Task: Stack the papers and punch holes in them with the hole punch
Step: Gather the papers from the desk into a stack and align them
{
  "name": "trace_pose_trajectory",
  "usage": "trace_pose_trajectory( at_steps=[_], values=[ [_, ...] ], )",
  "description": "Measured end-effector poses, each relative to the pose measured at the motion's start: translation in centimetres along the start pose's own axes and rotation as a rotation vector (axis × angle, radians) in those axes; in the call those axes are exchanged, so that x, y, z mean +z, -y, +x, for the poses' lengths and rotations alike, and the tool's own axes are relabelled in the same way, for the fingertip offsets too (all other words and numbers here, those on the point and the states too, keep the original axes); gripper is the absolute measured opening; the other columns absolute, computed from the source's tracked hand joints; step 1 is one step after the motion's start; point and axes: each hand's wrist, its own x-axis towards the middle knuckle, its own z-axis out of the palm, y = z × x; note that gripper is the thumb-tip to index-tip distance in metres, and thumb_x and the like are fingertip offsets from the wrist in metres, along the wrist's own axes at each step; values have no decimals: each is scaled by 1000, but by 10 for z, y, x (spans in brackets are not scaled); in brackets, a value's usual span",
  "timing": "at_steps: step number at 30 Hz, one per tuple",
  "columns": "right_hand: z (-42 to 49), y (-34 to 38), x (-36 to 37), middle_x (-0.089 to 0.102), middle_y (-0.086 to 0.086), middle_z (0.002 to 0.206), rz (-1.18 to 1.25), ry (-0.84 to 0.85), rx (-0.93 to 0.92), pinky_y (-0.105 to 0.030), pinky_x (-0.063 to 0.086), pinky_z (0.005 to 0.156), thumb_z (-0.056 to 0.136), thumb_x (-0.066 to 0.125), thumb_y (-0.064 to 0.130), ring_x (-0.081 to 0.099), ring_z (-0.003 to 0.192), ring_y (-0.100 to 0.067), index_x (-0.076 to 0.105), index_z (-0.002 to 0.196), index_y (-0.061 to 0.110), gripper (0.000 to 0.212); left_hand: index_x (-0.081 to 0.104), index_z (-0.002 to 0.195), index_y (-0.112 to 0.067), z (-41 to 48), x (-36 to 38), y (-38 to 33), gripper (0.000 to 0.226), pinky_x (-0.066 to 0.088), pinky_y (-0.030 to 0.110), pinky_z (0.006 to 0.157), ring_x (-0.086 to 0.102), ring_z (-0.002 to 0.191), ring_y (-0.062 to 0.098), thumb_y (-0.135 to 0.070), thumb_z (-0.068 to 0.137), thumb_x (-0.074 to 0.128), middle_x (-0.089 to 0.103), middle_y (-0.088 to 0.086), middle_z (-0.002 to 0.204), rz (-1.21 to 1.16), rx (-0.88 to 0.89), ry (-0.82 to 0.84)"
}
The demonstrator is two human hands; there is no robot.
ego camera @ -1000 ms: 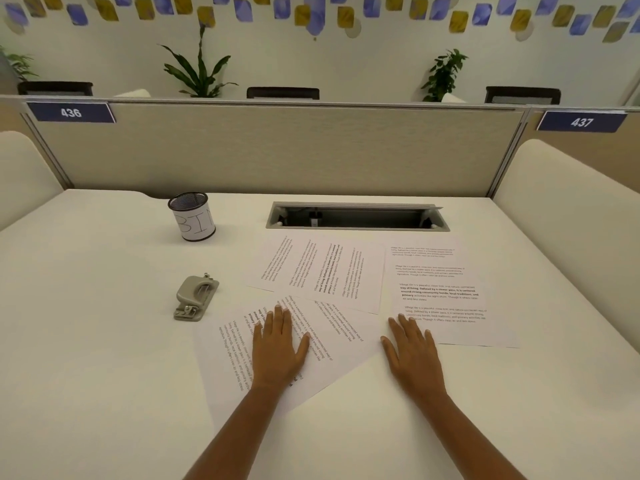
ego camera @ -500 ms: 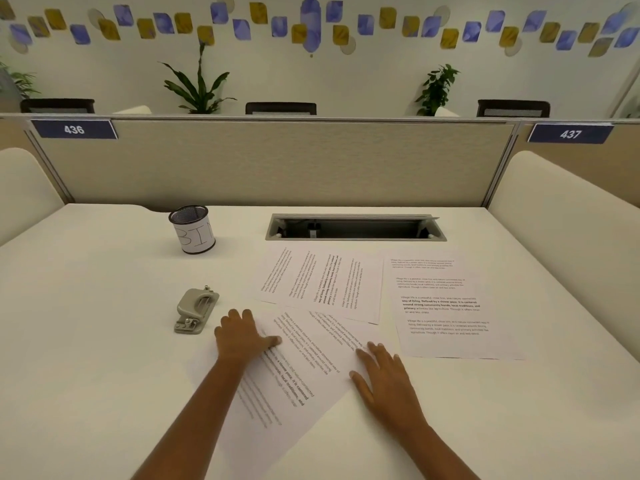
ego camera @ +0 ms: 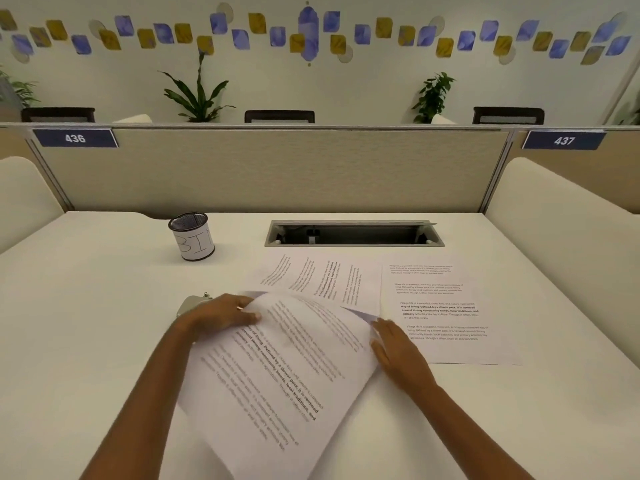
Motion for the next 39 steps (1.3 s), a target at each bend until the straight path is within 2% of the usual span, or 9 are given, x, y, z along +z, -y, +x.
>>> trace_pose_trajectory(
  at_steps=[11, 16, 19, 23, 29, 32, 34, 36, 39],
  values=[
    [34, 15, 5, 42, -9, 141, 240, 31, 76, -32, 36, 103, 96, 40, 17, 42, 129, -22, 39, 133, 10, 38, 64, 101, -11, -11, -18, 18, 19, 61, 30, 57, 73, 68, 18, -10, 90, 48, 78, 4, 80, -635, 233, -159],
    [31, 24, 8, 58, -14, 107, 297, -294, 140, -34, 47, 72, 88, 50, 3, 58, 96, -29, 55, 102, 2, 15, 51, 120, 0, 5, 20, 32, 29, 59, 23, 54, 70, 56, 12, -1, 91, 44, 71, 10, 86, -746, 137, -434],
    [34, 28, 5, 59, -18, 97, 175, -453, 74, -36, 51, 60, 80, 55, -6, 59, 87, -33, 58, 93, -1, 15, 45, 124, 5, 13, 46, 41, 33, 54, 39, 75, 65, 74, 28, 2, 92, 39, 58, 25, 118, -823, 20, -486],
    [43, 18, 12, 37, -11, 147, -75, -68, -6, -41, 32, 109, 95, 41, 19, 31, 138, -25, 40, 134, 7, 41, 46, 124, 5, 18, 69, 47, 32, 46, 47, 86, 56, 97, 33, 3, 93, 38, 53, 29, 128, -871, -121, -509],
    [33, 17, 24, 10, 1, 158, -308, 218, -8, -46, 9, 117, 99, 22, 35, 10, 145, -12, 13, 146, 20, 50, 47, 124, 4, 21, 73, 54, 32, 46, 50, 90, 57, 101, 38, 2, 94, 37, 55, 28, 127, -861, -173, -541],
    [16, 29, 21, 29, -8, 152, -303, 158, -69, -46, 22, 114, 98, 33, 30, 30, 139, -19, 29, 141, 12, 47, 48, 123, 3, 22, 65, 60, 32, 46, 47, 89, 56, 95, 33, 2, 93, 37, 55, 28, 126, -831, -162, -566],
    [0, 42, 16, 69, -15, 110, -243, -32, -189, -40, 54, 82, 81, 67, 22, 68, 96, -27, 63, 113, 7, 36, 48, 123, 1, 22, 60, 64, 32, 46, 47, 89, 56, 95, 33, 1, 94, 37, 56, 27, 125, -812, -164, -575],
    [-13, 49, 15, 75, -4, 70, -206, -126, -265, -29, 55, 54, 69, 78, 18, 69, 58, -22, 72, 93, 11, 25, 48, 124, 1, 23, 56, 67, 32, 45, 49, 93, 55, 96, 33, 0, 94, 38, 55, 27, 126, -799, -173, -582],
    [-15, 57, 3, 75, -7, 90, 3, 22, -61, -31, 50, 71, 92, 46, 28, 68, 82, -25, 62, 113, 20, 27, 49, 123, 1, 22, 54, 71, 31, 45, 47, 92, 56, 95, 32, -1, 94, 38, 56, 26, 126, -753, -187, -575]
  ],
)
